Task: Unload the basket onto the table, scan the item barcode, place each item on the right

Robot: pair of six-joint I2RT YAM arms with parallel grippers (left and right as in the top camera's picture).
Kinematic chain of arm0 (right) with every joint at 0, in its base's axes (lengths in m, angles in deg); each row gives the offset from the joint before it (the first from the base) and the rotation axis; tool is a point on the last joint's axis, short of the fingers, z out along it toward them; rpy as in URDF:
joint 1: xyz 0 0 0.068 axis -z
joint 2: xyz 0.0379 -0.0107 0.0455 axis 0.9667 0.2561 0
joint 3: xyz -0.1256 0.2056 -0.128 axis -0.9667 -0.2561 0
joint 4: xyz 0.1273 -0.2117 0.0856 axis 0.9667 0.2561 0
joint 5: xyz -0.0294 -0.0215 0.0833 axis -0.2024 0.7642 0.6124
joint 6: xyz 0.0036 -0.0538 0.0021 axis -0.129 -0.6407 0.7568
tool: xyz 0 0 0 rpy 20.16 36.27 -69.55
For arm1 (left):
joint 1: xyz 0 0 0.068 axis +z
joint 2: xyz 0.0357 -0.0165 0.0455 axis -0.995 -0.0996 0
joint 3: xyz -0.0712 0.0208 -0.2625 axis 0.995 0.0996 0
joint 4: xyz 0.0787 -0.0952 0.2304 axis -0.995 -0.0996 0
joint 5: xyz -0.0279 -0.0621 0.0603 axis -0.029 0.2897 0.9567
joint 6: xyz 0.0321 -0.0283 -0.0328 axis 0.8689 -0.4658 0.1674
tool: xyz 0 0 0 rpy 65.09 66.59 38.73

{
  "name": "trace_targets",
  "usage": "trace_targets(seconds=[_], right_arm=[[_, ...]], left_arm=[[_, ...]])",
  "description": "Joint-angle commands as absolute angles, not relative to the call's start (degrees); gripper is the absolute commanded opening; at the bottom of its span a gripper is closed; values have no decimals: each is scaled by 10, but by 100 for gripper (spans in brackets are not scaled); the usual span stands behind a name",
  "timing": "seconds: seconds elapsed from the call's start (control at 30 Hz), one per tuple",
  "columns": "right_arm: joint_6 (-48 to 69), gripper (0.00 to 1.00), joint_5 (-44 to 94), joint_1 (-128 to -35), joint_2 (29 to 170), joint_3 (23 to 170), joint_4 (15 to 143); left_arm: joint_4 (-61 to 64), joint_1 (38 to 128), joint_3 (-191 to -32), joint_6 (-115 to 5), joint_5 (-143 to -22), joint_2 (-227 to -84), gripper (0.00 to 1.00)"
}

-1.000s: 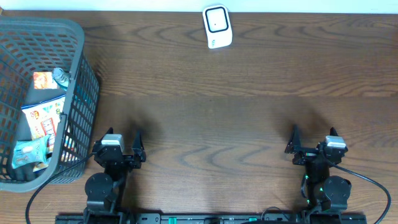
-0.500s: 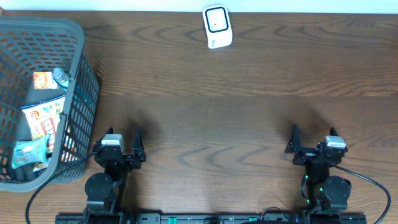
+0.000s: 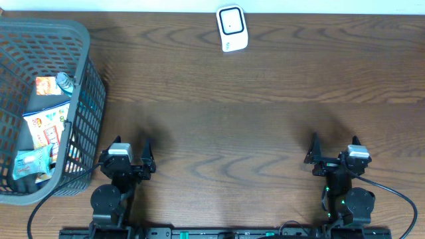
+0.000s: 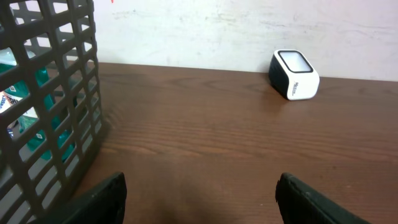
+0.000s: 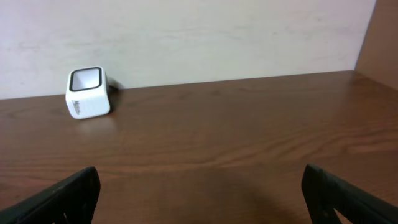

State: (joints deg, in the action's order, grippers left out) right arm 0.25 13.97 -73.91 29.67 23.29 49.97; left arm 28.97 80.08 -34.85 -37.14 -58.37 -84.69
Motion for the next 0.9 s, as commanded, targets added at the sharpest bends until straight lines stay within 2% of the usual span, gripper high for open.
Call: trace_targets(seconds=[0.0,0.53,0.87], right_arm=[[4,99,137,-745,294,232,502],[4,99,137,-745,294,232,502],[4,99,137,-745,294,232,502]], left_arm=[[276,804,-337,-377,-579,-842,77],[289,804,-338,-382,-560,-842,77],[278,804,-401,-405,-672,-885,77]])
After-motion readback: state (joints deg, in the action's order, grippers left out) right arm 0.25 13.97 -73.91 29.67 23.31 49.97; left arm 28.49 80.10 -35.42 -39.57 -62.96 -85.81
